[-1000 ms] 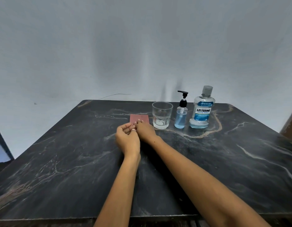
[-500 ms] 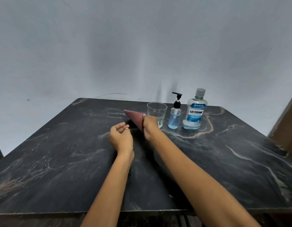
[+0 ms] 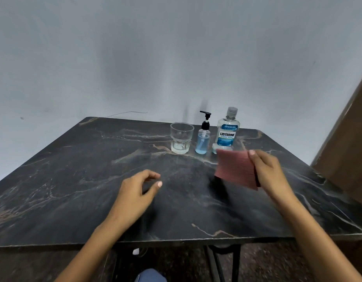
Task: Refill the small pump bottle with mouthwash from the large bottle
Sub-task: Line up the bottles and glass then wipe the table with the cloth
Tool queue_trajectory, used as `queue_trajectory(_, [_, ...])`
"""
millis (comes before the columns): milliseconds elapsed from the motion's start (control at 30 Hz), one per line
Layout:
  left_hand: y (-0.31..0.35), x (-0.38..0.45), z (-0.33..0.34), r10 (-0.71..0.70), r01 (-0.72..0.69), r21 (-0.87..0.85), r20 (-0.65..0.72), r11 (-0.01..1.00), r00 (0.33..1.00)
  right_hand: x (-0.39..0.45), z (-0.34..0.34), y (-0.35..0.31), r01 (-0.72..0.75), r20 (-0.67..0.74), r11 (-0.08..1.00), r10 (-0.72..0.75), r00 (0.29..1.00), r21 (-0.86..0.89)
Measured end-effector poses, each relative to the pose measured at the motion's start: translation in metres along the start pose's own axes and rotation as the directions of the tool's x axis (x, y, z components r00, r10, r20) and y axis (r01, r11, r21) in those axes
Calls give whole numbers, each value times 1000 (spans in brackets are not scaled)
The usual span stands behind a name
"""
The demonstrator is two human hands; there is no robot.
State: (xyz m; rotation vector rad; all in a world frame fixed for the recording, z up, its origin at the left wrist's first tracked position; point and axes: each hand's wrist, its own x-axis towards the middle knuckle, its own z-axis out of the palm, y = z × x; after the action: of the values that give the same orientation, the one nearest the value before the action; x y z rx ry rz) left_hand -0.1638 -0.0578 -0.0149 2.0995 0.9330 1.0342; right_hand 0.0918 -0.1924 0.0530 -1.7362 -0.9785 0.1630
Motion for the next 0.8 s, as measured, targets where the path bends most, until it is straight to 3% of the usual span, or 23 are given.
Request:
queue_trajectory(33, [-2, -8, -3, 35, -38, 85, 35, 996, 999, -7, -4, 4, 140, 4, 969, -142, 990, -205])
queue_trajectory(100, [-4, -20, -7, 67, -91, 241, 108, 966, 992, -24, 1, 15, 261, 140, 862, -222, 965, -433])
queue_trajectory(200, [-2, -32, -8, 49, -123, 362, 206, 924, 977, -48, 19, 30, 269, 318, 837, -121, 940, -477])
queue_trajectory(300, [0, -37, -3, 46, -154, 401, 268, 903, 962, -50, 33, 31, 217, 372, 814, -1, 928, -538])
queue_trajectory(400, [0, -38, -1, 60, -195, 430, 308, 882, 950, -39, 48, 35, 225, 421, 704, 115, 900, -673])
queue_trajectory(667, [1, -38, 1, 79, -254, 438, 380, 862, 921, -46, 38, 43, 369, 497, 744, -57, 866, -556])
queue_trajectory(800, [-1, -38, 1, 82, -257, 409, 398, 875, 914, -63, 31, 52, 313, 403, 769, -78, 912, -558])
